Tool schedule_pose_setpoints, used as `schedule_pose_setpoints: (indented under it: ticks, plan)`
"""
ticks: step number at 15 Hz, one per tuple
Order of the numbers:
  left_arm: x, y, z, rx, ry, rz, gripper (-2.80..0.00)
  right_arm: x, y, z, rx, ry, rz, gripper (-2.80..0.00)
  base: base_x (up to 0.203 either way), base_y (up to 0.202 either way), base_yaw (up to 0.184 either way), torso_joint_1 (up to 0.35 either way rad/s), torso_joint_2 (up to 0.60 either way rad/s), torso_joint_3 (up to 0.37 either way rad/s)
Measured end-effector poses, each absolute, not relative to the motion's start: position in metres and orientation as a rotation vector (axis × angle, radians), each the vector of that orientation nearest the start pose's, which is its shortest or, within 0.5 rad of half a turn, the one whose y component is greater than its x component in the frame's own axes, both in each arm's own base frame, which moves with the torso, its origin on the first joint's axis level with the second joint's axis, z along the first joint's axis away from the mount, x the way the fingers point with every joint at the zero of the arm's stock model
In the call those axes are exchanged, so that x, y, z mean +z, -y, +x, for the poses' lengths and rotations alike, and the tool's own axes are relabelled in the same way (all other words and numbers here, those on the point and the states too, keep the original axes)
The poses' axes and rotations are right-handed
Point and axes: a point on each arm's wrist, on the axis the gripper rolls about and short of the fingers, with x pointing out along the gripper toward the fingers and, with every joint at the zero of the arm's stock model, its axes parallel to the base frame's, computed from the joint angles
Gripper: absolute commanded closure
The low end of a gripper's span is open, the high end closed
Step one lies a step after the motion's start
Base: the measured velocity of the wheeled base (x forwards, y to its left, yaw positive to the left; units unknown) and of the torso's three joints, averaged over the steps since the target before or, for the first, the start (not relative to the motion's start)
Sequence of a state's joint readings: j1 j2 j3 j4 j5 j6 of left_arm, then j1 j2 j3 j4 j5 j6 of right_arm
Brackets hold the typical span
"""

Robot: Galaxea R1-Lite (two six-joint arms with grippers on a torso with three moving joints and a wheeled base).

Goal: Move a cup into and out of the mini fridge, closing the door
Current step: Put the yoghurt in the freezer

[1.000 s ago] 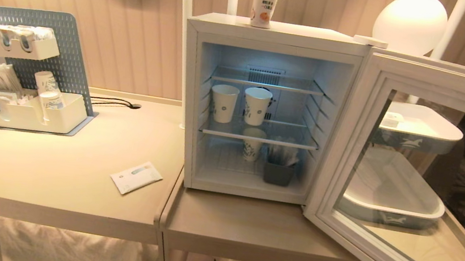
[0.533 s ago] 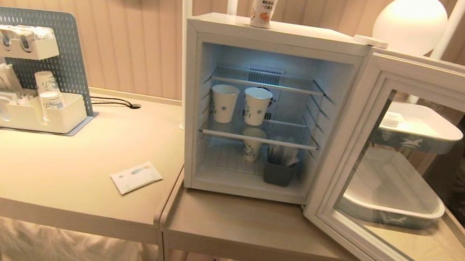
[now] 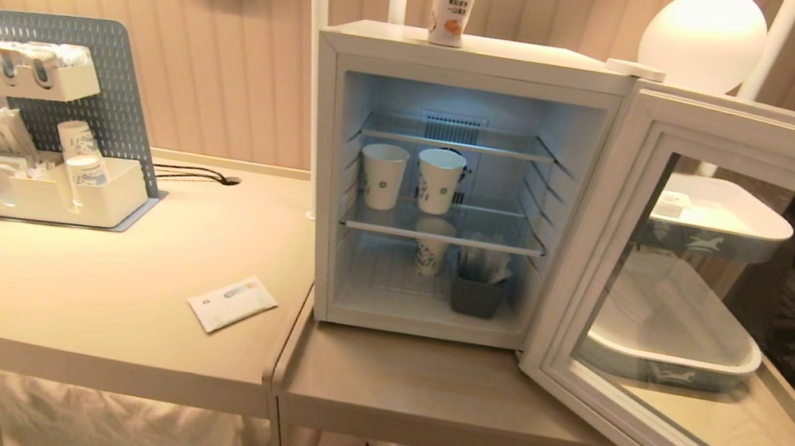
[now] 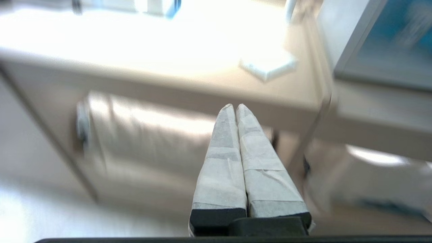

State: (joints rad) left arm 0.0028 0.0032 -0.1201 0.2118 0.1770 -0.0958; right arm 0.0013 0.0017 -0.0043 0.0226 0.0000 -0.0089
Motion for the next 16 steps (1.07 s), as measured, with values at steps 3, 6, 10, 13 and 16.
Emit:
schedule_pose_setpoints:
  ticks: [3, 6, 10, 13, 16]
  plan:
    - [0.091, -0.002, -0.025, 0.081, 0.115, 0.074, 0.00, 0.074, 0.000, -0.023, 0.001, -0.020, -0.009, 0.00, 0.000, 0.000, 0.000, 0.000, 0.00, 0.000]
    - [0.078, 0.001, -0.024, -0.025, -0.018, 0.078, 0.00, 0.074, 0.000, -0.023, 0.002, -0.020, -0.009, 0.00, 0.000, 0.000, 0.000, 0.000, 0.00, 0.000]
    - [0.076, 0.001, -0.024, -0.031, -0.035, 0.089, 0.00, 0.074, 0.000, -0.023, 0.001, -0.020, -0.009, 0.00, 0.000, 0.000, 0.000, 0.000, 0.00, 0.000]
    - [0.076, 0.001, -0.024, -0.032, -0.029, 0.078, 0.00, 0.074, 0.000, -0.023, 0.002, -0.020, -0.009, 0.00, 0.000, 0.000, 0.000, 0.000, 0.00, 0.000]
    - [0.076, 0.001, -0.024, -0.030, -0.019, 0.080, 0.00, 0.074, 0.000, -0.023, 0.001, -0.020, -0.009, 0.00, 0.000, 0.000, 0.000, 0.000, 0.00, 0.000]
